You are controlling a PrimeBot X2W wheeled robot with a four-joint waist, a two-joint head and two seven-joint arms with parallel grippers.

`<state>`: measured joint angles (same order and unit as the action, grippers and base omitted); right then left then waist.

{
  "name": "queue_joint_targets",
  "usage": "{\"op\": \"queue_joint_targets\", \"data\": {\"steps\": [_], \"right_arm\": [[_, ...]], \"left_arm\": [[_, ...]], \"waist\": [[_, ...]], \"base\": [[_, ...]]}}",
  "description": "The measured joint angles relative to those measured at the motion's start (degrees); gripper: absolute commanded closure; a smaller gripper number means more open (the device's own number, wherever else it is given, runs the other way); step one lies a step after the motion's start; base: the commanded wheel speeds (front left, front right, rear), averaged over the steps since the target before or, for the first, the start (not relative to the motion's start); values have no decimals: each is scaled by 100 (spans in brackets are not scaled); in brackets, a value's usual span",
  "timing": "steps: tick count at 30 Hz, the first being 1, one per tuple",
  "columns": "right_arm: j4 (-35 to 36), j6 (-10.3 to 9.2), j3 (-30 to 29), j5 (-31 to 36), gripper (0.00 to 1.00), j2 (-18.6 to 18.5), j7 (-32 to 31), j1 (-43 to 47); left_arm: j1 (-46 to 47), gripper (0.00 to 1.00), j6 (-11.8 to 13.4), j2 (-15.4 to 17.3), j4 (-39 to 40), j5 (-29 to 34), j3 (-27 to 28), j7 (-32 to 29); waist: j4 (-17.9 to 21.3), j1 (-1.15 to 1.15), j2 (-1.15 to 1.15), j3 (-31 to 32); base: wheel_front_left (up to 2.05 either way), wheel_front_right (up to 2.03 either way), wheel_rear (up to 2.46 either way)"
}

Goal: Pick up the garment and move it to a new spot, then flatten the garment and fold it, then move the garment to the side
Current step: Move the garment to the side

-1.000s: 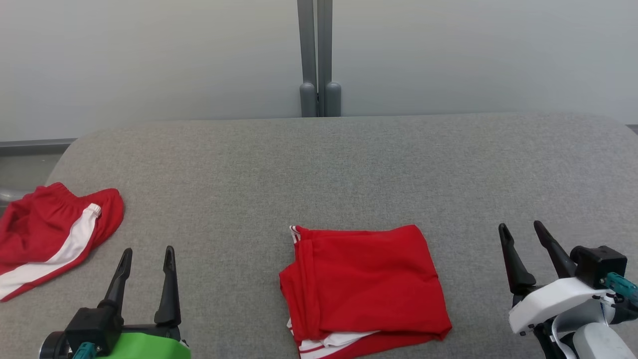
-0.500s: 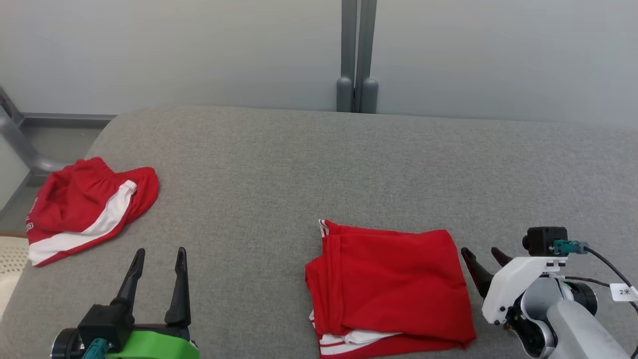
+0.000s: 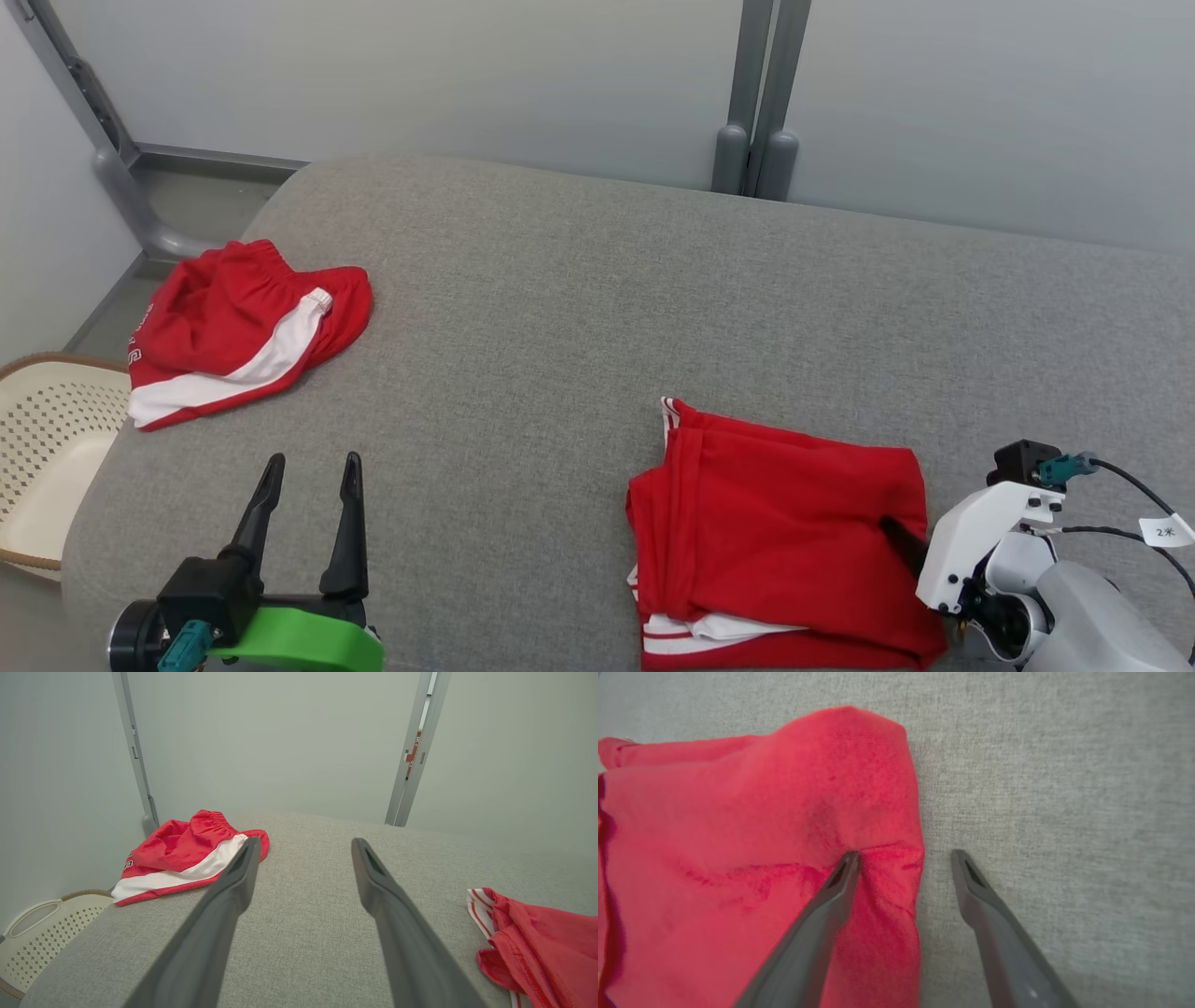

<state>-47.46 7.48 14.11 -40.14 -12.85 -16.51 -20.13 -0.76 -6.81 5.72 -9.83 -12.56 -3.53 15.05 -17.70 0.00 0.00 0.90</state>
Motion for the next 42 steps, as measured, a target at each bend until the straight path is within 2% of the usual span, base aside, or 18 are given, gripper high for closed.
{"op": "queue_joint_targets", "data": {"steps": [1,2,3,4,9,16,28,38,42], "right_arm": [[0,-1,48,-52,0,-10,31,-21],[14,-2,98,-89,40,-20,60,-25],[33,-2,159,-141,67,-32,102,-32],[51,-2,227,-176,100,-47,147,-42],[190,0,539,-335,100,-65,413,-61],[372,1,820,-380,100,-298,929,-372],[535,1,1147,-442,100,-635,1265,-848],[632,0,1250,-568,100,-742,1516,-1111],[657,1,1307,-599,100,-797,1662,-1328]], "left_arm": [[9,0,0,-3,-1,1,4,0],[11,0,0,-5,-2,1,9,0],[11,0,1,-8,-9,1,14,0],[11,0,1,-9,-12,1,19,0],[12,0,1,-25,-9,2,-10,0],[41,0,-25,-92,194,-142,-240,0],[291,0,-33,-131,237,-166,-719,0],[498,0,-42,-120,282,-166,-826,0],[628,0,-40,-44,376,-149,-804,0]], "waist": [[-17,0,0,-22],[-26,0,0,-36],[-27,0,0,-47],[-18,0,0,-49],[110,0,0,-13],[505,0,0,30],[1738,0,0,-5],[2762,0,0,-191],[3017,0,0,-369]], "base": [[0,0,0],[0,0,0],[0,0,0],[0,0,0],[0,0,0],[0,0,0],[0,0,0],[0,0,0],[0,0,0]]}}
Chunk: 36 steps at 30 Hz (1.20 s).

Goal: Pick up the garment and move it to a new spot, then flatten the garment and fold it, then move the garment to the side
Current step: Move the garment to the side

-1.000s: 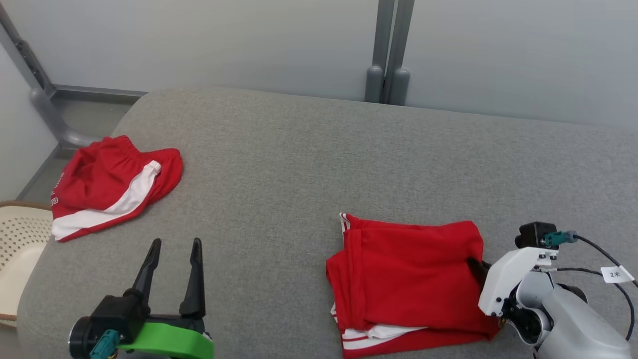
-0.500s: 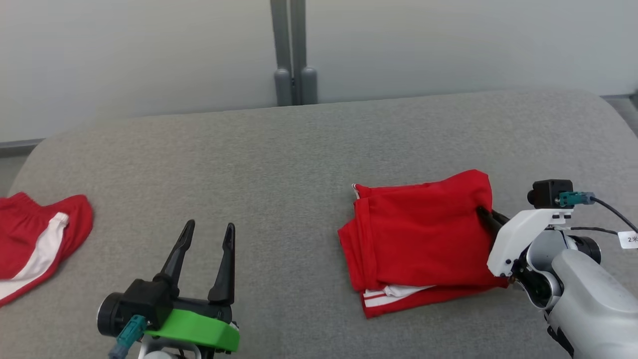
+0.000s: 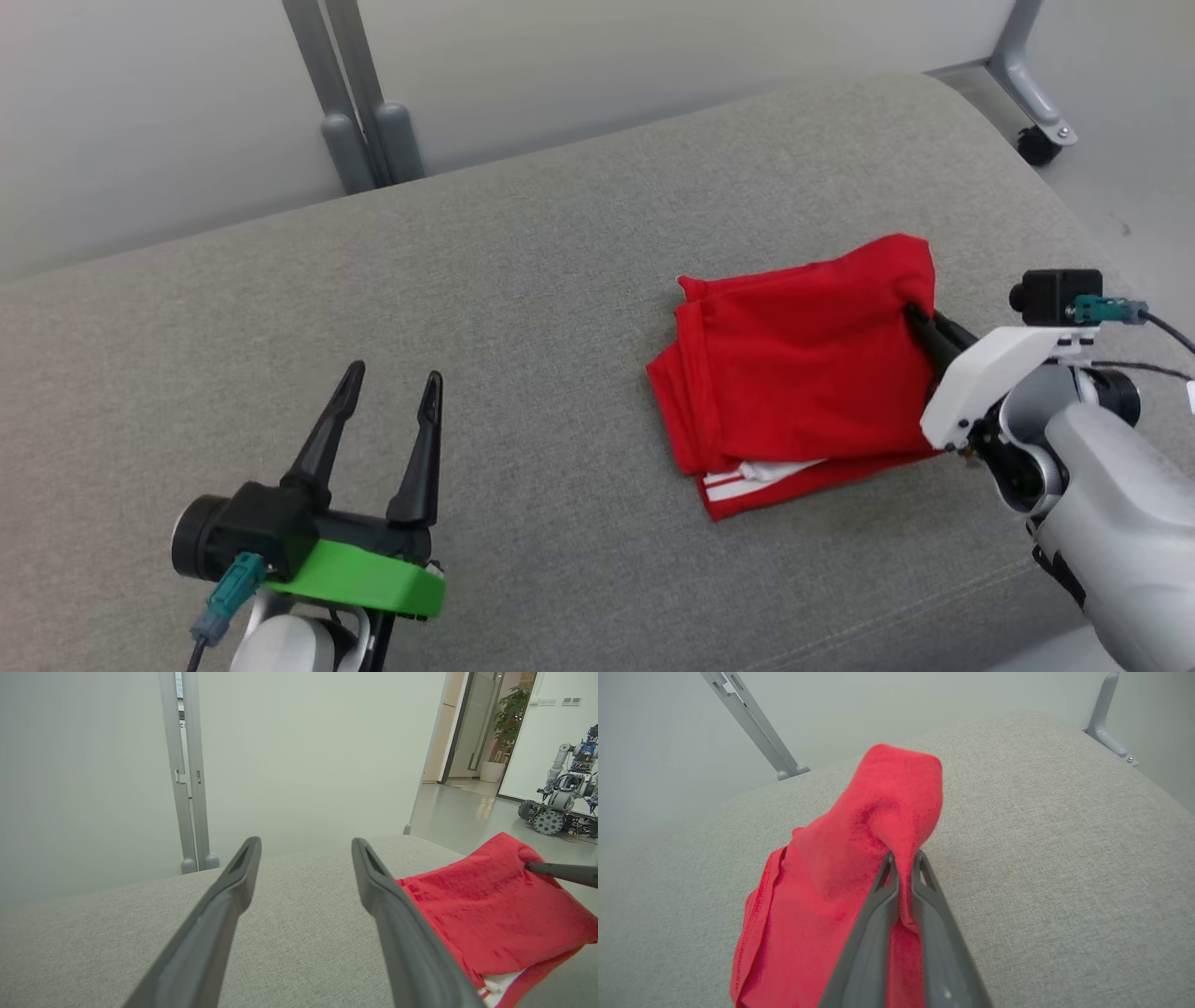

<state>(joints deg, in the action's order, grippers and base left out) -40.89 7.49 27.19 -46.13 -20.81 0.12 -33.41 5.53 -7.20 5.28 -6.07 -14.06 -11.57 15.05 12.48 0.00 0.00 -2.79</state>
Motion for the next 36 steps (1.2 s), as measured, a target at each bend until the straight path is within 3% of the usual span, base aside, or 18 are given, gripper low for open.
{"op": "queue_joint_targets", "data": {"steps": [10,17,22,23,24,30,36], "right_arm": [[-491,0,187,178,100,-450,99,-1510],[-1022,1,495,414,100,-1117,49,-2504],[-1674,0,564,503,100,-1391,49,-2952],[-1856,0,556,511,73,-1401,67,-3003],[-2019,0,554,547,0,-1404,132,-3049],[-2653,0,612,772,0,-1302,554,-3158],[-2750,0,723,925,0,-1225,1215,-3022]], "left_arm": [[584,0,-2,495,443,64,69,-285],[922,0,-4,719,797,92,69,-449],[1053,0,-4,760,840,93,45,-450],[1067,0,-3,757,828,93,37,-435],[1079,0,-3,751,798,92,27,-422],[1085,0,16,644,536,38,10,-234],[905,0,78,511,268,-89,91,-85]], "waist": [[220,0,0,-892],[45,-1,0,-1728],[-151,-1,0,-2238],[-206,-1,0,-2325],[-269,-1,0,-2390],[-606,-1,0,-2505],[-796,0,0,-2125]], "base": [[0,0,0],[0,0,0],[0,0,0],[0,0,0],[0,0,0],[0,0,0],[0,0,0]]}}
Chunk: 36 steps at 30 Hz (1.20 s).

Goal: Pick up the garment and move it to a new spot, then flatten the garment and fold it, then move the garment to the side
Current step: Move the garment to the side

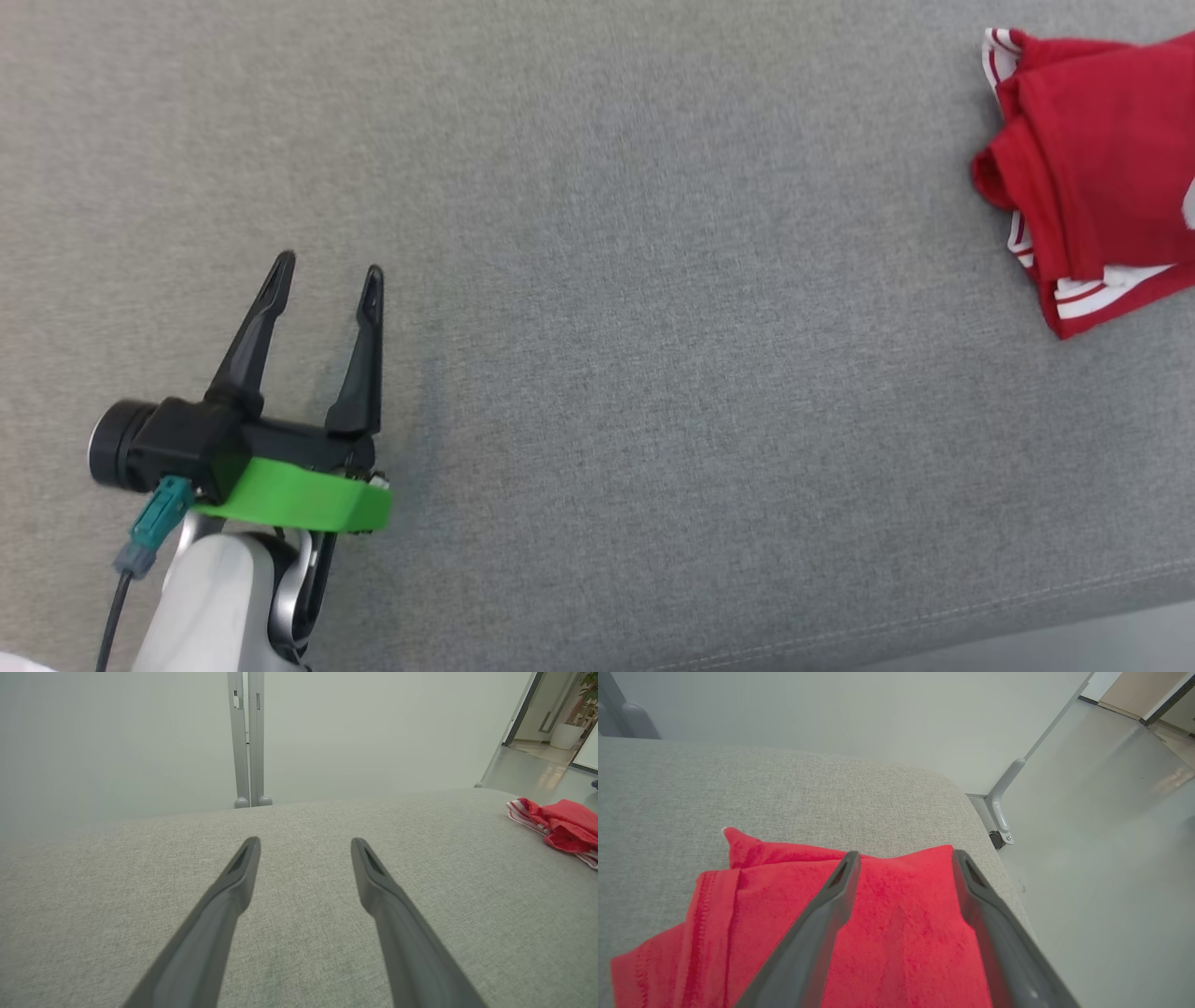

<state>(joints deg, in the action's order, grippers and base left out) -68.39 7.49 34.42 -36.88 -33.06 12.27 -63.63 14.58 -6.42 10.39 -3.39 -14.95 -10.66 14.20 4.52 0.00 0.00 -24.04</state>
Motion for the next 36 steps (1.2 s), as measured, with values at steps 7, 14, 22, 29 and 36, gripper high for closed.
{"op": "queue_joint_targets", "data": {"steps": [7,14,22,29,36], "right_arm": [[666,1,89,85,0,33,250,476],[1907,0,-424,315,0,30,278,1489],[3412,0,-1558,800,0,490,278,3205],[4270,0,-2272,1209,0,1134,278,4423],[4965,0,-2831,1560,0,1627,278,5503]], "left_arm": [[-497,0,189,-45,-120,-116,275,57],[-1140,0,243,-101,-166,-459,525,69],[-1564,0,241,-74,-223,-557,609,69],[-1640,0,243,-132,-385,-325,744,82],[-1725,0,204,-268,-543,-100,870,85]], "waist": [[-108,1,0,768],[-197,1,0,1628],[-360,1,0,2449],[-524,1,0,2813],[-661,1,0,2917]], "base": [[0,0,0],[0,0,0],[0,0,0],[0,0,0],[0,0,0]]}}
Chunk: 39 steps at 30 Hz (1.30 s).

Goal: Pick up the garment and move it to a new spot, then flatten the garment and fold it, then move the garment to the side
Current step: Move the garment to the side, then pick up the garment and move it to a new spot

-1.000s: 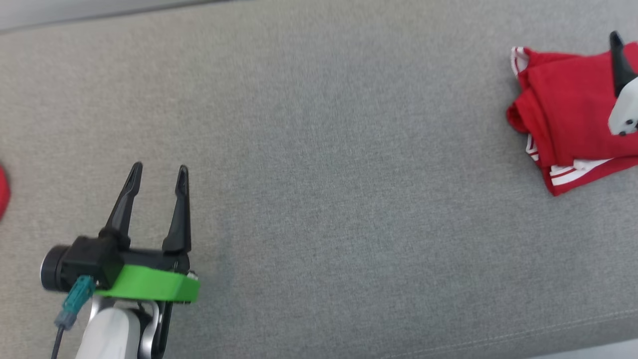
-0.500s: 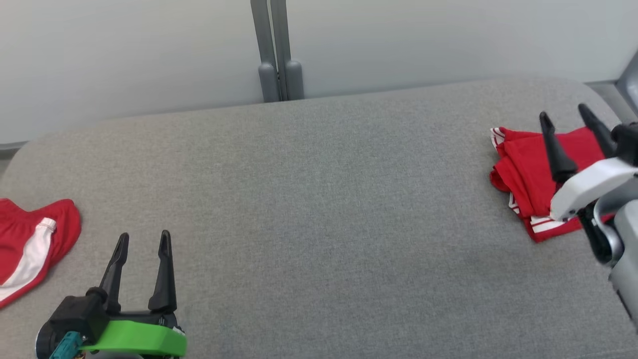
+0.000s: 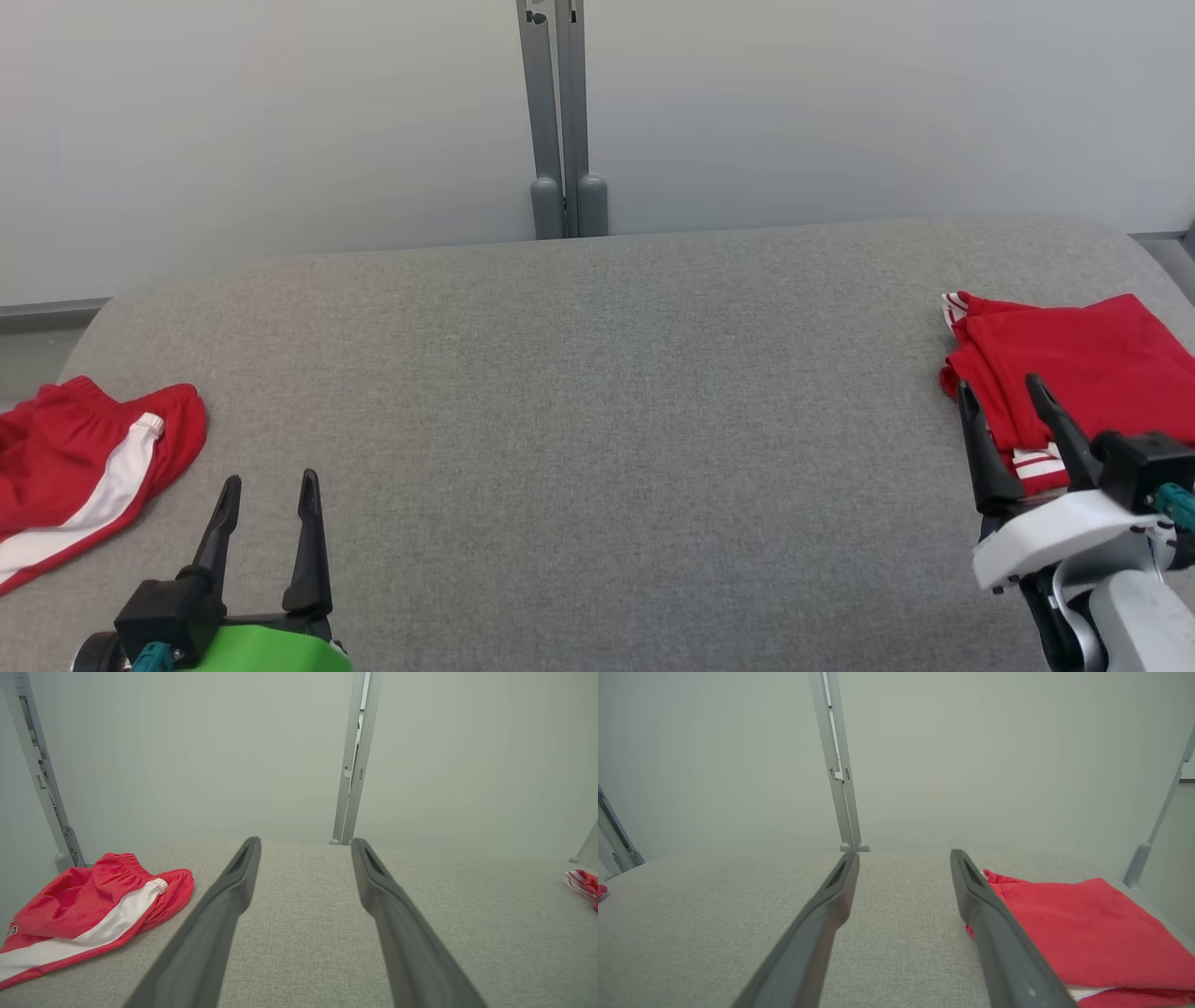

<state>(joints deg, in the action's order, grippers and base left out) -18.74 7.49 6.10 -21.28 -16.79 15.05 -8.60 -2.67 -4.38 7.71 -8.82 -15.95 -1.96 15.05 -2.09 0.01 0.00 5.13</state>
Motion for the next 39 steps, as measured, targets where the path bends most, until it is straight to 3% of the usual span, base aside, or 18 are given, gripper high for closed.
{"op": "queue_joint_targets", "data": {"steps": [6,26,32,39], "right_arm": [[313,0,-210,174,0,241,1,475],[490,0,-187,335,0,479,1,567],[523,0,-105,326,0,572,1,603],[523,0,40,281,0,776,1,577]], "left_arm": [[-33,0,-93,-122,-88,156,33,0],[-20,0,-220,-304,-145,444,192,0],[69,0,-197,-335,-147,542,285,0],[96,0,-8,-352,-192,624,488,0]], "waist": [[-3,0,0,-15],[-100,0,0,-66],[-359,0,0,-71],[-932,0,0,-82]], "base": [[0,0,0],[0,0,0],[0,0,0],[0,0,0]]}}
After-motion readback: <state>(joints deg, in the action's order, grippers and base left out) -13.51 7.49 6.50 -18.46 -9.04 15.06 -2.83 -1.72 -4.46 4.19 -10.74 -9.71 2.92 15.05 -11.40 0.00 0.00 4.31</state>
